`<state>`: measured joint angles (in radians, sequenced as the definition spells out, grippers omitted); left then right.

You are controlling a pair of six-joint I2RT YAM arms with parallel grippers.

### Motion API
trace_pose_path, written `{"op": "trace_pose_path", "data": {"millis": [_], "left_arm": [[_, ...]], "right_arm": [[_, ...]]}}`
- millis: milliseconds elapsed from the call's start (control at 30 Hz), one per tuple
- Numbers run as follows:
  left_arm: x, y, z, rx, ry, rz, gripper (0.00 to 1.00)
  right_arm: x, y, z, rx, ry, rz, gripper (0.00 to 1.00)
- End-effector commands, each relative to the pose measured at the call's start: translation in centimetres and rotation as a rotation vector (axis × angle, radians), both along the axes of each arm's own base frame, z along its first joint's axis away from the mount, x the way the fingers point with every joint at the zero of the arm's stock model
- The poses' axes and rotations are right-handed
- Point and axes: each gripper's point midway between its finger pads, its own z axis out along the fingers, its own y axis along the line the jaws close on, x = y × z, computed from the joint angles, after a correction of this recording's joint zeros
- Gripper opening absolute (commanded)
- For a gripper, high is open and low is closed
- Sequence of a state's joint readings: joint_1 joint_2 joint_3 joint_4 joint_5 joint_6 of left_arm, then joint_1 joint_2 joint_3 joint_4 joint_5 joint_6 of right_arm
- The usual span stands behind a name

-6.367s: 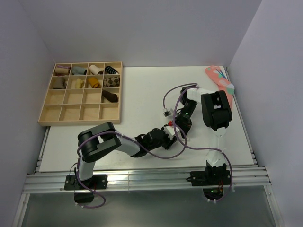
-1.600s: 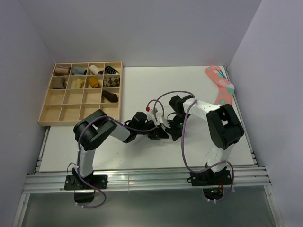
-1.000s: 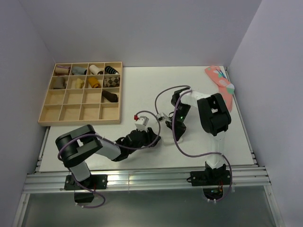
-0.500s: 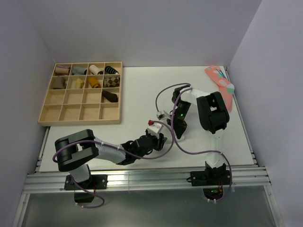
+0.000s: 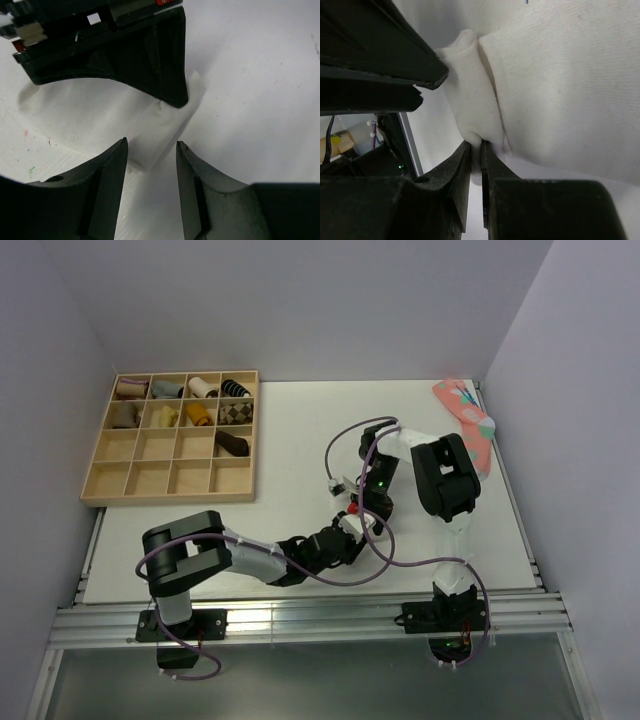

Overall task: Roll the socks
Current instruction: Roll the sock at the center of the board.

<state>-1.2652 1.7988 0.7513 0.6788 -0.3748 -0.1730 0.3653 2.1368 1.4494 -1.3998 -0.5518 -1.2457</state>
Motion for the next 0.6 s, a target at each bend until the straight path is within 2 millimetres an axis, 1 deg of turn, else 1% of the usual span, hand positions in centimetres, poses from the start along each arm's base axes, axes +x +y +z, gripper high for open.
{"op": "trace_pose_path", "data": {"millis": [0, 267, 467, 567], "left_arm": [[0.0, -1.2, 0.5, 0.025, -0.046, -0.044, 0.49], [0.1, -1.4, -0.5, 0.059, -0.044, -0.057, 0.49], [-0.3, -1.7, -1.7, 0.07, -0.02, -0.071, 0.49], [-0.5, -1.6, -2.7, 0.08, -0.005, -0.072, 0.49]], "right_arm": [[-0.4, -0.8, -0.5, -0.057, 0.025, 0.051, 0.16], [-0.4, -0.8, -0.6, -0.061, 0.022, 0.048, 0.16], [-0.1, -0.6, -0.7, -0.053, 0.012, 0.041, 0.16], [0.1, -0.3, -0.6, -0.042, 0.003, 0.038, 0.16]]}}
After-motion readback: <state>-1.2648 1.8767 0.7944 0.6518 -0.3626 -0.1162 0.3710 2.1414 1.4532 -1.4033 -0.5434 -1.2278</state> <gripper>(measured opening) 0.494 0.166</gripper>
